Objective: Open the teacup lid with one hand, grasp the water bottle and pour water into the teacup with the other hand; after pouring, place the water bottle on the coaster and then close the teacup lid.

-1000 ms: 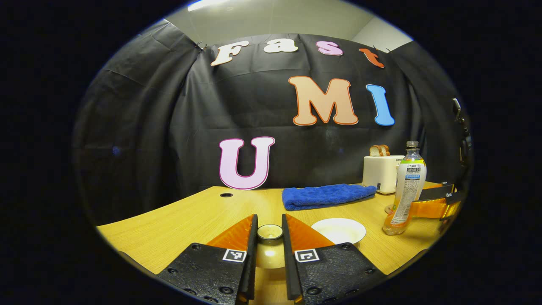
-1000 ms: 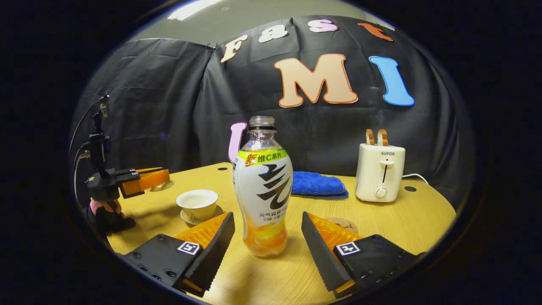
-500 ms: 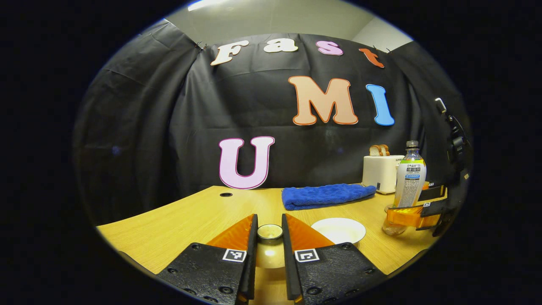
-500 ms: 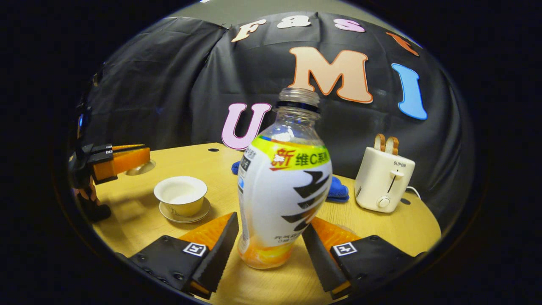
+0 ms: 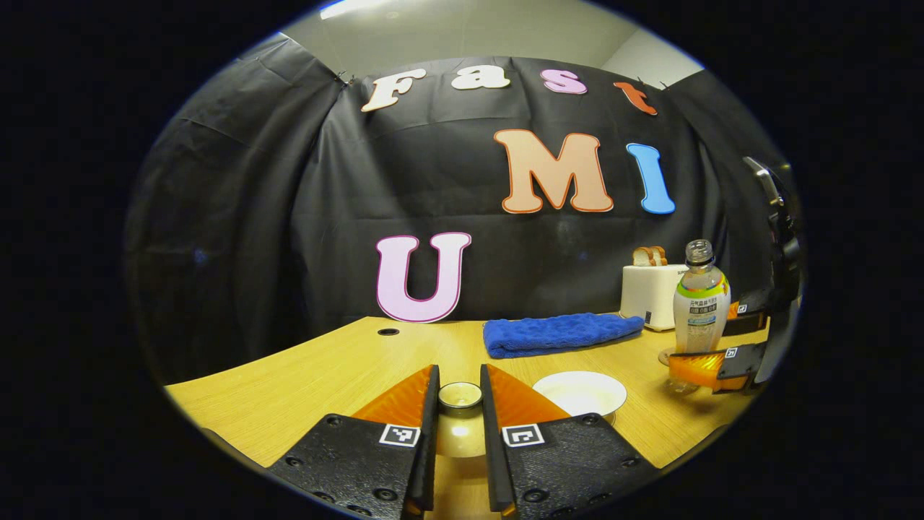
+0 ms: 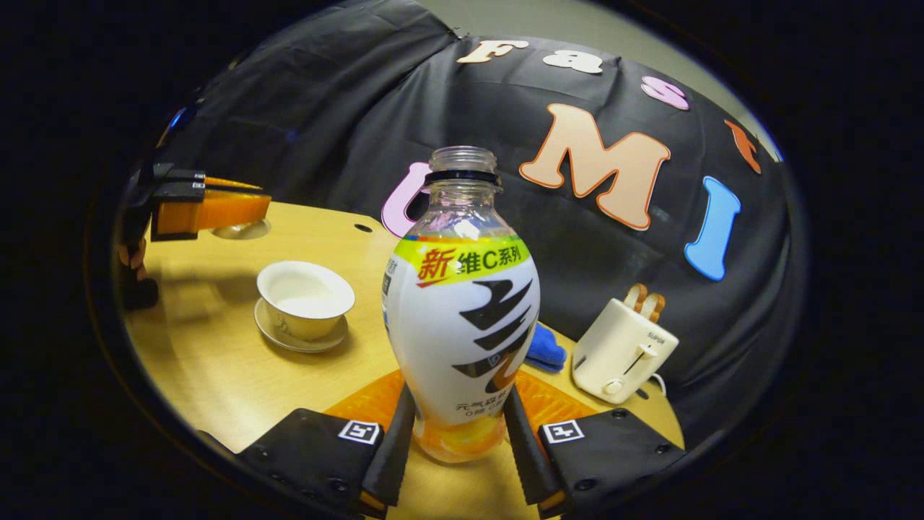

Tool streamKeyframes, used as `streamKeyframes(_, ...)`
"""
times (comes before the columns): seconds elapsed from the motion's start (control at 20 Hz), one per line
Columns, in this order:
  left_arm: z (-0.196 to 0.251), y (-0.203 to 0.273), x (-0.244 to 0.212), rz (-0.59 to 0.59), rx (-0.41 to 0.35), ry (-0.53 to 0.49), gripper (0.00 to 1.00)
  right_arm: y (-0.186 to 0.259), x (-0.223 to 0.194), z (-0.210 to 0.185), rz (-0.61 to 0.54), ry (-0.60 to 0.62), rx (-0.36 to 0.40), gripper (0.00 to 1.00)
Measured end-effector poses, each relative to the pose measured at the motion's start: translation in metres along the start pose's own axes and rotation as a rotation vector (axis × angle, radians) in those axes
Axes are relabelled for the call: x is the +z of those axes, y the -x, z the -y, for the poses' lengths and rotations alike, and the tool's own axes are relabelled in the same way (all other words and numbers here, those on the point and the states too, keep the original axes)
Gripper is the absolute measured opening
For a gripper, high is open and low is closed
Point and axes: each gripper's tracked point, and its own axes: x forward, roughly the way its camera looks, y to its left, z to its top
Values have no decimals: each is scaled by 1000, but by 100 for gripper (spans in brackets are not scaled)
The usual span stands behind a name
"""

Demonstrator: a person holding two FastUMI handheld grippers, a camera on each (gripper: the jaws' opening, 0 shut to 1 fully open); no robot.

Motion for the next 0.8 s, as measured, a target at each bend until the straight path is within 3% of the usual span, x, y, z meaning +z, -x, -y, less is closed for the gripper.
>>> streamKeyframes(0.15, -4, 0, 0, 0, 20, -1, 27, -2, 10, 32, 12, 90, -69, 66)
streamKeyframes(0.3, -9, 1, -1, -5, 42, 1, 27, -9, 21, 77, 8, 303, -202, 66)
streamKeyframes(0.45, -11, 1, -2, -6, 49, 3, 27, -15, 25, 94, 1, 456, -276, 66)
streamKeyframes(0.7, -23, 2, -2, -11, 96, 4, 27, -29, 23, 86, -16, 610, -277, 65)
streamKeyframes(0.8, -23, 3, -2, -13, 98, 3, 27, -34, 20, 71, -20, 614, -239, 65)
